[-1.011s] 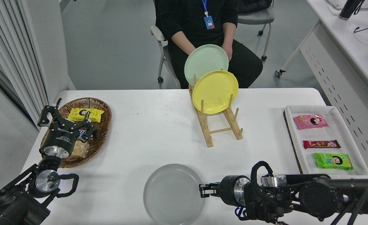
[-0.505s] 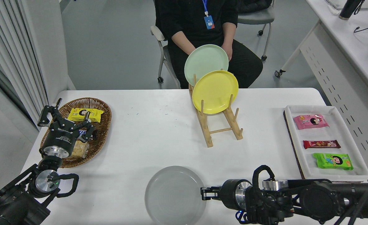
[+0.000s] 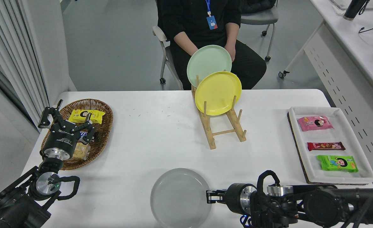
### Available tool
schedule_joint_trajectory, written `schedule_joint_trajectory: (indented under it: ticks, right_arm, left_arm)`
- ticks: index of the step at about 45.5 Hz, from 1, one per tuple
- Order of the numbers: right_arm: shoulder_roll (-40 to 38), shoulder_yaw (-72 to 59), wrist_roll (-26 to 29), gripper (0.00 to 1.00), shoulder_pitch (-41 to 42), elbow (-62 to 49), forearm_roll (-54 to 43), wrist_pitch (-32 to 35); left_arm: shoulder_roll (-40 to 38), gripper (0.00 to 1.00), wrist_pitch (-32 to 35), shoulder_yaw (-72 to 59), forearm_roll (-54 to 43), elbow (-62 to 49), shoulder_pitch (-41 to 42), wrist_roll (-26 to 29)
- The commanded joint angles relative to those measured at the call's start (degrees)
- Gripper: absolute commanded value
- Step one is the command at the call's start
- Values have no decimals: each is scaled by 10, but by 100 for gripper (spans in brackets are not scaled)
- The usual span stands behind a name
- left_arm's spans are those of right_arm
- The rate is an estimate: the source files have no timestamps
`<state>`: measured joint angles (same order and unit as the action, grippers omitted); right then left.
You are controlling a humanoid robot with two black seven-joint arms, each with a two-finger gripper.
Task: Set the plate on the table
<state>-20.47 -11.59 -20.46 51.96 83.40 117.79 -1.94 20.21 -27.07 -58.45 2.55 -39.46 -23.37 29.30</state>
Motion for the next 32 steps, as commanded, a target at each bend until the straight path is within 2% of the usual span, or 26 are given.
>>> schedule_joint_trajectory:
  ticks: [1,26,30,32]
  right_arm:
    - [2,-1,-6,0,-8,-9,0,2]
    - [6,-1,-10,0,-11,-20,-1,1]
    - [6,-1,-10,6,-11,-22,-1,-3]
    - [6,0,-10,12,-10,-24,-1,-4]
  left_arm:
    - [0,98,0,0,0,0,0,0]
    - [0,98,0,0,0,0,0,0]
    - [0,98,0,0,0,0,0,0]
    - [0,98,0,0,0,0,0,1]
